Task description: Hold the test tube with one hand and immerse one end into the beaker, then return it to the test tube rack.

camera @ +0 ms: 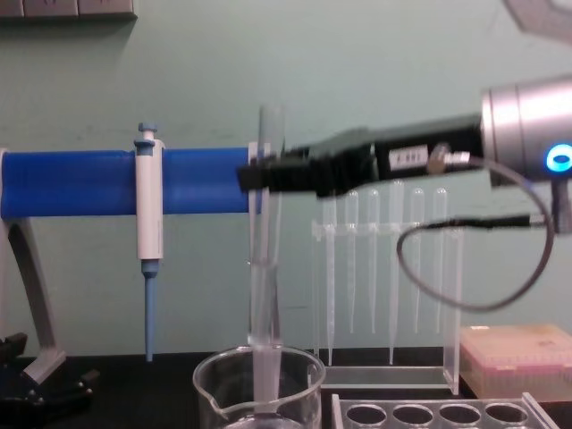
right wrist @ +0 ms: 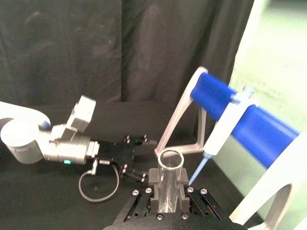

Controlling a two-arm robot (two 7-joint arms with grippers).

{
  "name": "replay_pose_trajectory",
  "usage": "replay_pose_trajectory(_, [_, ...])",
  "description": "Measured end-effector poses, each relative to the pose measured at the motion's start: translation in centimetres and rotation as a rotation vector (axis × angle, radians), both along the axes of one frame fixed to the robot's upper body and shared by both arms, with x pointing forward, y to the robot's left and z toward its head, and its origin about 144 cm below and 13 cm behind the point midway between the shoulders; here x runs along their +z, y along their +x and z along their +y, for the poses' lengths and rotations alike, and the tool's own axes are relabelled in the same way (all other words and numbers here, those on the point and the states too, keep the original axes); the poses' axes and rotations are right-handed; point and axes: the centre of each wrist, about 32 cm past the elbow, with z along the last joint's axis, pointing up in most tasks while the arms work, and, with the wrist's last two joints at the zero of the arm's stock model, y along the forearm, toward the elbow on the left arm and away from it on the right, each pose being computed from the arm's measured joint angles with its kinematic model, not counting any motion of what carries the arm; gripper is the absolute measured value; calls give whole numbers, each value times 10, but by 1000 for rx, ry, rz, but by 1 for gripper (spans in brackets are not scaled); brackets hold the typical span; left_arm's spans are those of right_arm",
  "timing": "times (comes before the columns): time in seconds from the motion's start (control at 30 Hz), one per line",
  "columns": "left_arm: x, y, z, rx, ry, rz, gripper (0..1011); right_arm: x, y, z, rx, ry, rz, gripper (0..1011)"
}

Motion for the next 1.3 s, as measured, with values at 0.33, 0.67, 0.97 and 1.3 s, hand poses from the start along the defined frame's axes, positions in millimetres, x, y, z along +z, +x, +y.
replay_pose_trajectory(0.33, [0, 0, 0, 0, 0, 0, 1000, 34, -16, -17, -33, 14, -44, 224])
replay_pose_trajectory(0.67, [0, 0, 0, 0, 0, 0, 1000, 28, -45, -50, -111, 5, -35, 225])
replay_pose_trajectory(0.97, [0, 0, 0, 0, 0, 0, 1000, 6, -66, -75, -176, 5, -8, 225])
replay_pose_trajectory(1.3, [0, 0, 0, 0, 0, 0, 1000, -19, -75, -81, -207, -4, 23, 225])
